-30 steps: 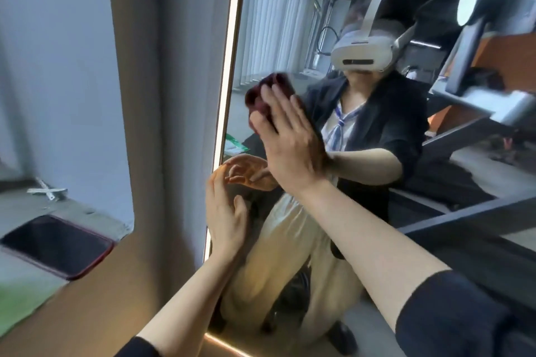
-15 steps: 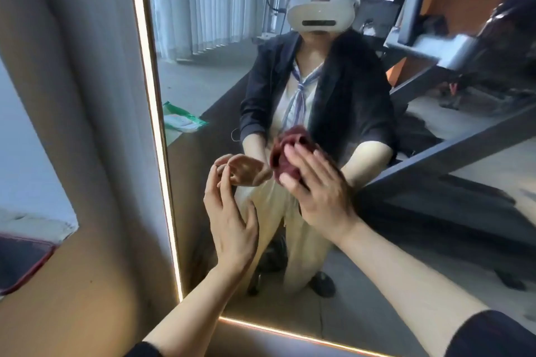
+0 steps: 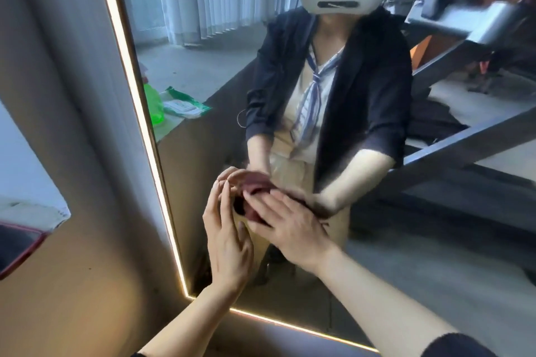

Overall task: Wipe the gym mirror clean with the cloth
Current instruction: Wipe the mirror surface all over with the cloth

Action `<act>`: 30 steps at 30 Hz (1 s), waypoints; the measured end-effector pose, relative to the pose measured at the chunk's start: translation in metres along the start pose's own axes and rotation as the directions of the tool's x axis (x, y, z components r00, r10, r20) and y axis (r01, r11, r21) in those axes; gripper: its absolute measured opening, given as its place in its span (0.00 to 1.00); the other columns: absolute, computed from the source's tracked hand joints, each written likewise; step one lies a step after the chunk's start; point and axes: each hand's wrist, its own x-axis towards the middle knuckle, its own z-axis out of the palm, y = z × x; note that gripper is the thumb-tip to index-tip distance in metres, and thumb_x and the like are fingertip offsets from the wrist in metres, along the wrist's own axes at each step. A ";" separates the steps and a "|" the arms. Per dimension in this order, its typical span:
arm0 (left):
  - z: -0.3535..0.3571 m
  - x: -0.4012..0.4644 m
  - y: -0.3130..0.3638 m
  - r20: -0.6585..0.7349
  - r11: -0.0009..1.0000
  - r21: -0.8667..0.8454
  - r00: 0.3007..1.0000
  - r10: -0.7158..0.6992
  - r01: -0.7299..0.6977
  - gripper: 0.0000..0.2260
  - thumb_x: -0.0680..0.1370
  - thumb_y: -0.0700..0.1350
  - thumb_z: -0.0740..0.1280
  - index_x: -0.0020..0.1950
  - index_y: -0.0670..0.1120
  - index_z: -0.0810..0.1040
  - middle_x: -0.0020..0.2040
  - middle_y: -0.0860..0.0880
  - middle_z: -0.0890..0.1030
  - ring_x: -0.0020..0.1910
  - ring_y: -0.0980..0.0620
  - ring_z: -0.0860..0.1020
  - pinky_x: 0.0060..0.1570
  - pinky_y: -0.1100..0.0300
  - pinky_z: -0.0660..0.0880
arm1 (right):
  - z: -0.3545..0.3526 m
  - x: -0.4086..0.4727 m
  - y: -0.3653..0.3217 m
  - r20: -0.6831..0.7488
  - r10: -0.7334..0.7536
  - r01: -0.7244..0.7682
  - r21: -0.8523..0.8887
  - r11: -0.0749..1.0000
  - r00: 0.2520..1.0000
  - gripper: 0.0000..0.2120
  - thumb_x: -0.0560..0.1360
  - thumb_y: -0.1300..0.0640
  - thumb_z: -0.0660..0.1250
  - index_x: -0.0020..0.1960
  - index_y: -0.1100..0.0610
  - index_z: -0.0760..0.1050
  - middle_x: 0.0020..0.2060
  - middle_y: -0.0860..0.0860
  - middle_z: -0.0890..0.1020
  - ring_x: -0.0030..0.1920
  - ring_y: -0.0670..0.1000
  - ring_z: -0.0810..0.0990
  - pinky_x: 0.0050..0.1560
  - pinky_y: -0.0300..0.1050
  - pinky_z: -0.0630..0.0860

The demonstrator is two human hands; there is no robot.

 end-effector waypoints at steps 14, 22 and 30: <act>-0.038 0.009 -0.062 0.001 0.995 0.045 0.996 -0.093 0.093 0.39 0.73 0.26 0.61 0.77 0.56 0.59 0.78 0.53 0.60 0.75 0.61 0.58 0.75 0.45 0.62 | 0.056 0.012 -0.066 0.097 0.072 -0.082 0.094 0.992 0.993 0.20 0.80 0.57 0.67 0.70 0.59 0.71 0.72 0.58 0.72 0.72 0.57 0.70 0.80 0.49 0.47; 0.001 -0.021 -0.065 0.144 0.988 -0.001 0.978 0.151 -0.153 0.35 0.76 0.39 0.66 0.80 0.38 0.54 0.80 0.43 0.54 0.79 0.47 0.55 0.77 0.43 0.57 | 0.003 0.008 0.007 -0.360 0.325 -0.361 -0.036 0.932 0.874 0.17 0.80 0.62 0.67 0.66 0.54 0.67 0.71 0.59 0.68 0.77 0.57 0.63 0.77 0.54 0.59; 0.092 -0.103 -0.096 0.198 0.840 0.044 0.829 0.523 -0.540 0.32 0.78 0.42 0.61 0.81 0.42 0.53 0.78 0.44 0.56 0.80 0.49 0.53 0.78 0.40 0.49 | 0.053 -0.157 -0.041 0.012 0.062 -0.060 -0.108 0.992 0.998 0.12 0.83 0.62 0.55 0.64 0.51 0.69 0.71 0.56 0.69 0.67 0.55 0.73 0.79 0.50 0.56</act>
